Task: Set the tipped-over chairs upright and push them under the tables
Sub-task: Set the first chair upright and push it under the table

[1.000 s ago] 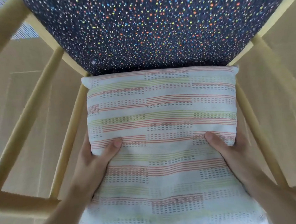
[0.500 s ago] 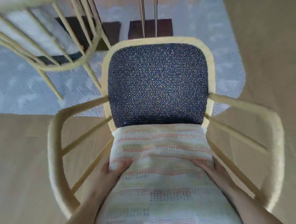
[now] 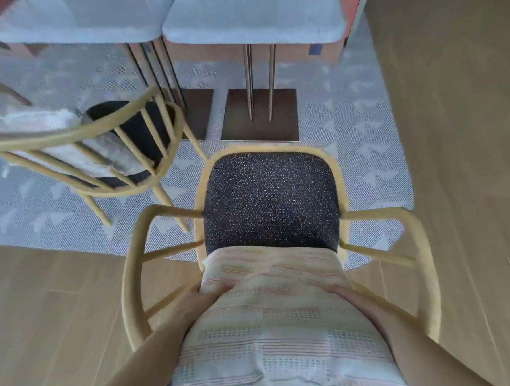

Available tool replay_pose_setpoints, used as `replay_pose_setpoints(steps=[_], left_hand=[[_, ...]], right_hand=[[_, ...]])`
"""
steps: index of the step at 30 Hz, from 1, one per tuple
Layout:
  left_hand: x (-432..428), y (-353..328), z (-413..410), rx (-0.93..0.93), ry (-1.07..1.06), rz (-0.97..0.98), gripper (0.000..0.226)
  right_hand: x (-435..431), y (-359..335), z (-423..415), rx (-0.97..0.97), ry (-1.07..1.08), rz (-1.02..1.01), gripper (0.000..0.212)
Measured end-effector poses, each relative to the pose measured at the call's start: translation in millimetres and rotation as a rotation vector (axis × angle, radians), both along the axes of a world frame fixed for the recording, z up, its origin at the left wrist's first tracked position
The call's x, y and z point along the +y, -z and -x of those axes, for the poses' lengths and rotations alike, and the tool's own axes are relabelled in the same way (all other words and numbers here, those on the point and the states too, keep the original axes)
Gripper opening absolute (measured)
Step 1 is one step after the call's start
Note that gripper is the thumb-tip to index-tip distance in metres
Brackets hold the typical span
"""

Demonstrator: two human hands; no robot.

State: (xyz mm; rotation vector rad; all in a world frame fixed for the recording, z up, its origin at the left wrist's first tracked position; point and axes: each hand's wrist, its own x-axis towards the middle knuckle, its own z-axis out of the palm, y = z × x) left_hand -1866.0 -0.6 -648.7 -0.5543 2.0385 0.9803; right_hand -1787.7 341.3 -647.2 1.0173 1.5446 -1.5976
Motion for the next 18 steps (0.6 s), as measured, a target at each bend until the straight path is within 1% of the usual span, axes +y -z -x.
replay_pose_setpoints(steps=[2,6,8,9,10,11,14,15,18], left_hand=[[6,-4,25,-0.062,-0.014,-0.011,0.06],[21,-12,74,-0.18,-0.02,-0.031,0.091],[29,-21,97,-0.222,-0.023,-0.103,0.111],[33,-25,107,-0.244,-0.038,-0.142,0.118],[36,-29,118,-0.257,-0.036,-0.158,0.12],[40,-34,129,-0.267,-0.015,-0.16,0.116],[51,-43,158,-0.294,0.01,-0.148,0.081],[54,-44,167,-0.303,0.011,-0.149,0.073],[58,-47,186,-0.337,-0.017,-0.156,0.063]], right_hand=[[8,-10,25,-0.051,0.019,-0.001,0.04],[21,-20,70,-0.158,0.066,0.134,0.053],[26,-21,95,-0.181,0.037,0.137,0.052],[28,-23,106,-0.166,0.038,0.122,0.05],[29,-27,118,-0.16,0.074,0.132,0.048],[31,-29,128,-0.162,0.117,0.154,0.047],[42,-38,148,-0.161,0.165,0.165,0.048],[43,-39,156,-0.16,0.161,0.153,0.049],[48,-42,174,-0.182,0.131,0.118,0.054]])
